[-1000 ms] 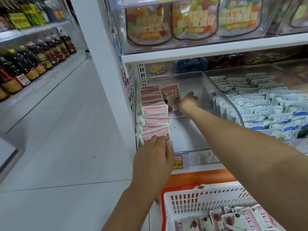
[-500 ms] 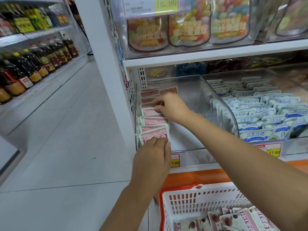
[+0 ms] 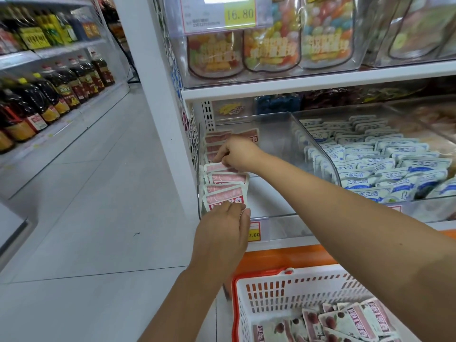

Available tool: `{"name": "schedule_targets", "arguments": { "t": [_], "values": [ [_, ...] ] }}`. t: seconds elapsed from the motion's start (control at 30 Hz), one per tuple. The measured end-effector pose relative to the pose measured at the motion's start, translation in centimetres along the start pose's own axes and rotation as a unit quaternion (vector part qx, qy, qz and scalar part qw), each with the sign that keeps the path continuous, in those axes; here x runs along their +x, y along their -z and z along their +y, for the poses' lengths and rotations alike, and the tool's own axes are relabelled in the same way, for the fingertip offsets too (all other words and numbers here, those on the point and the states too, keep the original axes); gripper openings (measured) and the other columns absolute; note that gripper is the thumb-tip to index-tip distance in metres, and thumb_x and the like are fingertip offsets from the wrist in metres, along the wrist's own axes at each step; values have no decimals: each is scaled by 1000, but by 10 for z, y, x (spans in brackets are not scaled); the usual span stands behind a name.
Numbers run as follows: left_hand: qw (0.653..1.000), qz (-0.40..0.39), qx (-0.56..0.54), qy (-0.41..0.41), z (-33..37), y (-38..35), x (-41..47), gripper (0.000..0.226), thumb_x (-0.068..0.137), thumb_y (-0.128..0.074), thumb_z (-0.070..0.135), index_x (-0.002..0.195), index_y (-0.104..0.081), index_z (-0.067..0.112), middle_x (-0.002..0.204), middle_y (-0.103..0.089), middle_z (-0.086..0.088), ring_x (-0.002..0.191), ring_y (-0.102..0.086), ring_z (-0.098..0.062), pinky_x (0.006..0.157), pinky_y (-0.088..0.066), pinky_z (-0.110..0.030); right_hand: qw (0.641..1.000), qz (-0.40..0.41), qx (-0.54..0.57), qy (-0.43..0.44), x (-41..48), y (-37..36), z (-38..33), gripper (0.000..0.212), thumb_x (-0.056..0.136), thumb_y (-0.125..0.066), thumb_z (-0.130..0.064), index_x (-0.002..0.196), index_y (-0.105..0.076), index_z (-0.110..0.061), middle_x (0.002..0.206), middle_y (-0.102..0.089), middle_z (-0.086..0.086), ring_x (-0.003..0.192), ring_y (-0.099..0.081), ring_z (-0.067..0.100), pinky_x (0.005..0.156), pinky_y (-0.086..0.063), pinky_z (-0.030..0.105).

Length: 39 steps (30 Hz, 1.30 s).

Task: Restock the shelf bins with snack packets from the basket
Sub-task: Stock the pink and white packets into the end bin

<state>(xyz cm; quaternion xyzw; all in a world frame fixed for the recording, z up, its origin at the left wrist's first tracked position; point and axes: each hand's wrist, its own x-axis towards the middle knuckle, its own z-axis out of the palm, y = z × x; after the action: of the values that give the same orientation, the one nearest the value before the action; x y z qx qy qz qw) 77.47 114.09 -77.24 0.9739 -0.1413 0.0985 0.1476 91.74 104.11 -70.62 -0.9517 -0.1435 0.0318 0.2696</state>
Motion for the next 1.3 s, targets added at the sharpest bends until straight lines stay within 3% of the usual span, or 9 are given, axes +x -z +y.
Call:
{"name": "schedule_targets", "arguments": {
  "t": [0.13, 0.27, 0.37, 0.5, 0.63, 0.8, 0.97, 1.17, 1.3],
  "values": [
    [1000, -21, -2, 13, 5, 3, -3, 51, 99, -14, 47, 131, -48, 29, 125, -57, 8, 111, -51, -8, 94, -38, -20, 999, 2, 6, -32, 3, 2, 3, 24, 93, -49, -3, 111, -64, -6, 101, -65, 8, 64, -54, 12, 48, -40, 19],
    [999, -31, -15, 38, 4, 2, -4, 45, 100, -22, 47, 133, -47, 30, 130, -55, 8, 115, -50, -9, 98, -39, -23, 999, -33, -23, -7, 6, 4, -1, 23, 92, -58, -10, 114, -63, -11, 116, -61, 5, 84, -62, 18, 54, -45, 21],
    [999, -30, -13, 31, 3, 2, -6, 44, 100, -23, 47, 132, -47, 30, 129, -55, 8, 115, -50, -9, 99, -38, -23, 998, -55, -40, -7, 10, 4, -3, 24, 92, -55, -7, 113, -66, -13, 110, -61, 3, 66, -58, 12, 44, -40, 16],
    [999, -34, -4, 28, 3, 2, -3, 46, 99, -23, 47, 134, -47, 29, 131, -54, 7, 116, -50, -10, 100, -37, -23, 991, -54, -110, -48, 19, 1, -7, 21, 91, -54, -2, 109, -62, -6, 99, -62, 8, 78, -58, 20, 60, -45, 25],
    [999, -23, 0, 28, 3, 0, -2, 49, 99, -23, 50, 134, -48, 27, 131, -55, 6, 115, -51, -11, 96, -39, -22, 990, -2, -124, -64, 28, -6, -8, 8, 92, -52, -2, 88, -58, -5, 79, -53, 6, 66, -50, 17, 60, -41, 28],
    [999, -4, 13, 33, 4, -3, 1, 59, 95, -15, 57, 133, -49, 27, 128, -57, 6, 113, -52, -11, 92, -39, -22, 994, 73, -64, 51, 24, -22, -4, 21, 95, -56, -18, 106, -70, -7, 94, -68, 9, 68, -50, 14, 59, -35, 21],
    [999, -1, 23, 23, 7, 0, 4, 72, 88, -4, 58, 130, -53, 25, 124, -59, 5, 110, -55, -11, 89, -40, -23, 994, 90, 25, 53, 15, -19, 4, 24, 94, -58, -21, 113, -69, -10, 111, -68, 8, 82, -57, 15, 62, -37, 21],
    [1000, 2, 0, 14, 8, 4, 0, 53, 98, -20, 52, 132, -52, 26, 126, -59, 6, 113, -53, -10, 94, -40, -22, 977, 190, 81, 59, -23, -2, 14, 23, 95, -55, -20, 112, -68, -10, 111, -69, 4, 99, -63, 17, 88, -49, 28],
    [990, 109, -65, -55, 9, 0, -21, 45, 96, -32, 43, 114, -64, 18, 109, -67, 2, 102, -60, -14, 88, -48, -27, 971, 215, 100, -13, -54, 6, 28, 16, 92, -57, -17, 104, -65, -9, 92, -66, 1, 76, -59, 10, 74, -51, 20]
  ]
}}
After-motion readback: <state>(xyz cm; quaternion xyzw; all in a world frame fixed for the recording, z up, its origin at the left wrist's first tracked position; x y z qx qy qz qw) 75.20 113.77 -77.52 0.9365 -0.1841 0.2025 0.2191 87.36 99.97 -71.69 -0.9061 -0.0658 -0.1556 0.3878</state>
